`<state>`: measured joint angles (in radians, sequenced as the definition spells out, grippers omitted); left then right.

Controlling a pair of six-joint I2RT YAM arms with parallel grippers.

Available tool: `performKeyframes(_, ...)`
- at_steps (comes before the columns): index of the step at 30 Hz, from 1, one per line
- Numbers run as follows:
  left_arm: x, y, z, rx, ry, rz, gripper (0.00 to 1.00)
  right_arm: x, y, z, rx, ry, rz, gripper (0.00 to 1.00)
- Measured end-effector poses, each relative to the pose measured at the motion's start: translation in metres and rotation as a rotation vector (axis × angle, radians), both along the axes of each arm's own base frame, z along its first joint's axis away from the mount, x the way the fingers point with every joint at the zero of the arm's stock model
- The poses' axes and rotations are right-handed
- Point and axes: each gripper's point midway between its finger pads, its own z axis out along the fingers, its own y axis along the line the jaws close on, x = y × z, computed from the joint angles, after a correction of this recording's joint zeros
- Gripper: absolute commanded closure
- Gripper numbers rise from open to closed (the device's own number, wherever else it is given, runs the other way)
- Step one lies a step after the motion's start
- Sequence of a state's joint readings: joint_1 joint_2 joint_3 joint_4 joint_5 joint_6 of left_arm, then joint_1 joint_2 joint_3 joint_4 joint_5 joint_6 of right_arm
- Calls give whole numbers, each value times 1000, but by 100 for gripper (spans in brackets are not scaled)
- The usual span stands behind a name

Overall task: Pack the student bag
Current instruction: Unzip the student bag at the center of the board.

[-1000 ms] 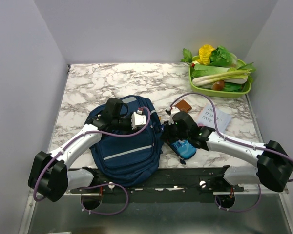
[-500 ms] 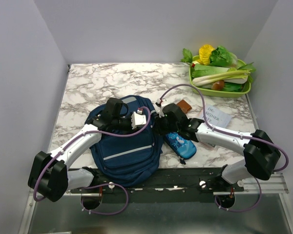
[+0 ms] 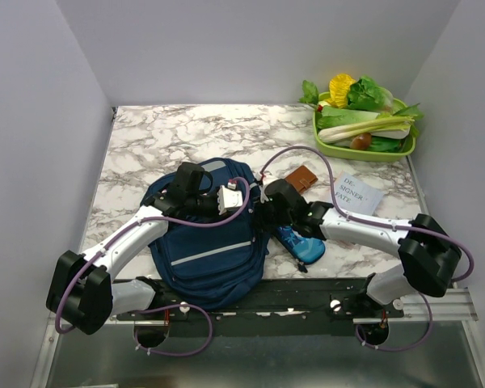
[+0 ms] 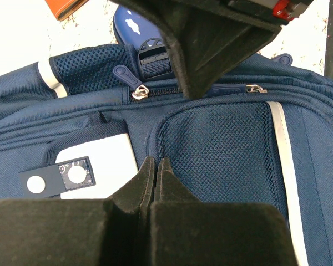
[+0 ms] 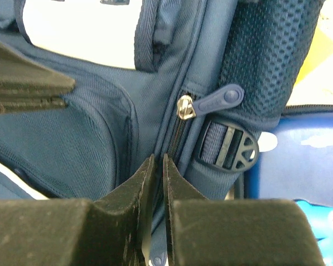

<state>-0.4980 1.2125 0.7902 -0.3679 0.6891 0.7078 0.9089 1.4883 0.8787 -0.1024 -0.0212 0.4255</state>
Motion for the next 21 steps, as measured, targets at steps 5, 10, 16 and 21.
performKeyframes(5,0,0,0,0,0,0,100,-13,-13,-3,-8,0,0,82)
performKeyframes(10,0,0,0,0,-1,0,100,-25,-25,-10,-18,14,-7,84)
performKeyframes(16,1,0,0,1,-3,1,100,-34,-28,-5,-11,1,11,81)
performKeyframes(21,1,0,0,2,-4,2,100,-37,-38,6,-27,-65,52,52)
